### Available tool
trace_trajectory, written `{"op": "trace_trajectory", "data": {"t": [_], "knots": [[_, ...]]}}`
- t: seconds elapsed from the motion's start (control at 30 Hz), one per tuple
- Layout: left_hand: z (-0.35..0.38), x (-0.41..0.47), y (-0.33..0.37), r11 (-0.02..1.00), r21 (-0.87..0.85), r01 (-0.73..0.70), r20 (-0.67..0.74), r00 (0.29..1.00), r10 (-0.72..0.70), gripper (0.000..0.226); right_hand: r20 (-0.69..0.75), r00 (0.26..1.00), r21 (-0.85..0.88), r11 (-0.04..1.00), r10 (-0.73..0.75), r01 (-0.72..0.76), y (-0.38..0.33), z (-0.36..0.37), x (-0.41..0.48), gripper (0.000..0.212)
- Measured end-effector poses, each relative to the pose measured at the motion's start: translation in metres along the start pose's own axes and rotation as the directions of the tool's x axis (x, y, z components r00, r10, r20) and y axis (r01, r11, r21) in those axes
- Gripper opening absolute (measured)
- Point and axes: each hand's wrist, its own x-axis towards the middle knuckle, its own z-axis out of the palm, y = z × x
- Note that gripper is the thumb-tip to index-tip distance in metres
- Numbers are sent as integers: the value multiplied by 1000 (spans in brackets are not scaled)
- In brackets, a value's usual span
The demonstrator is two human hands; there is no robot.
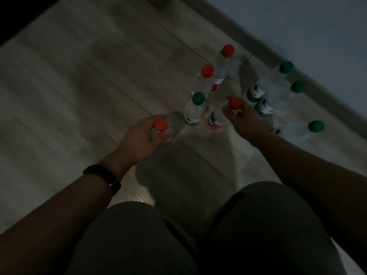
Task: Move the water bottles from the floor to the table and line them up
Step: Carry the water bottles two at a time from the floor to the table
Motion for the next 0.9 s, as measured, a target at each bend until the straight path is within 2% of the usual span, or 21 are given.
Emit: {"op": "trace_trajectory", "data": {"t": [0.23, 0.4, 0.57, 0.73, 0.83, 0.9], "knots": [[2, -2, 15, 993, -111, 27, -56, 998, -33, 41, -14, 999, 107, 994, 39, -38, -10, -10, -11, 51], [-45, -30, 76, 991, -120, 54, -124, 990, -69, 39, -1, 1000, 80, 997, -16, 16, -75, -48, -49, 49], [-141, -92, 208, 990, -126, 55, -192, 978, -79, 26, 35, 994, 60, 993, -106, 104, -204, -138, -142, 43], [-260, -161, 370, 994, -108, -16, -190, 982, -5, 23, 63, 983, 197, 968, -172, 157, -353, -249, -255, 29], [-330, -200, 467, 994, -56, -90, -188, 979, 78, 34, -8, 985, 279, 946, -171, 166, -432, -316, -313, 40], [-371, -220, 521, 990, -49, -133, -207, 971, 120, 32, -28, 983, 293, 938, -183, 183, -477, -358, -344, 40]]}}
